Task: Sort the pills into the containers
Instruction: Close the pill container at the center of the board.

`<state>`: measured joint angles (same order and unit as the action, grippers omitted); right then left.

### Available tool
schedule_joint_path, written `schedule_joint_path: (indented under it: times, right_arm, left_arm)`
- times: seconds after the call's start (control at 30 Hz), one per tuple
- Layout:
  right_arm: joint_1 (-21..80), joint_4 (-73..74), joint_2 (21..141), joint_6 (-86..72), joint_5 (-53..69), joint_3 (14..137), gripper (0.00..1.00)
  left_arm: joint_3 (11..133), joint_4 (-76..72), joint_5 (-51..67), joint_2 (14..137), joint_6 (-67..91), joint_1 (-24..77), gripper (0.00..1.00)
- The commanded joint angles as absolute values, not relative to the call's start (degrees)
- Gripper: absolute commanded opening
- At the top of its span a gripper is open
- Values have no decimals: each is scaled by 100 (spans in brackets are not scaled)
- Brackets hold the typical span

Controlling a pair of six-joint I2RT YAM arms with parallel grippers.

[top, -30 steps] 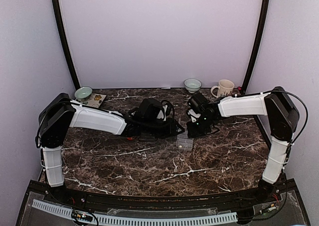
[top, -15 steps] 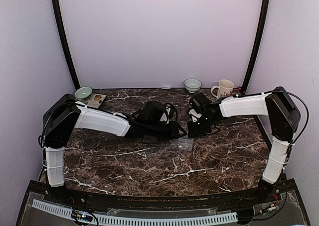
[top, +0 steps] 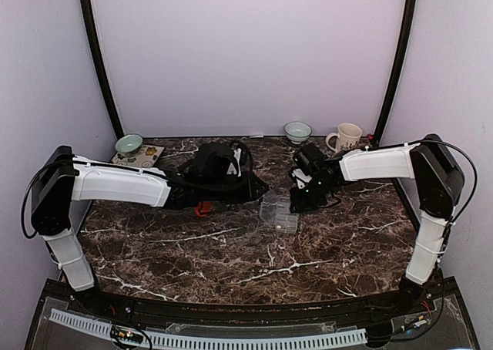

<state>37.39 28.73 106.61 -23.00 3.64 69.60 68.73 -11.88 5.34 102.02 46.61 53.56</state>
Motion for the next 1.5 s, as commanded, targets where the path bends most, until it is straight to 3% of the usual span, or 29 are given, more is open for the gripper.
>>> schedule_joint_path:
  times: [0.0, 0.2, 0.4, 1.47]
  right_arm:
    - [3701, 2871, 10773, -2278, 497, 6951, 24]
    - [3694, 2917, 10816, -2255, 506, 6998, 24]
    - [3686, 2987, 10863, -2207, 505, 7079, 24]
    - [3666, 2962, 11037, -2144, 667, 7181, 24]
  left_arm:
    - [6451, -851, 160, 10227, 4762, 5344, 15]
    - [6637, -494, 104, 10639, 4658, 5344, 3]
    - [6561, -501, 29, 10785, 4737, 5344, 0]
    - [7527, -971, 487, 11565, 4411, 5238, 1]
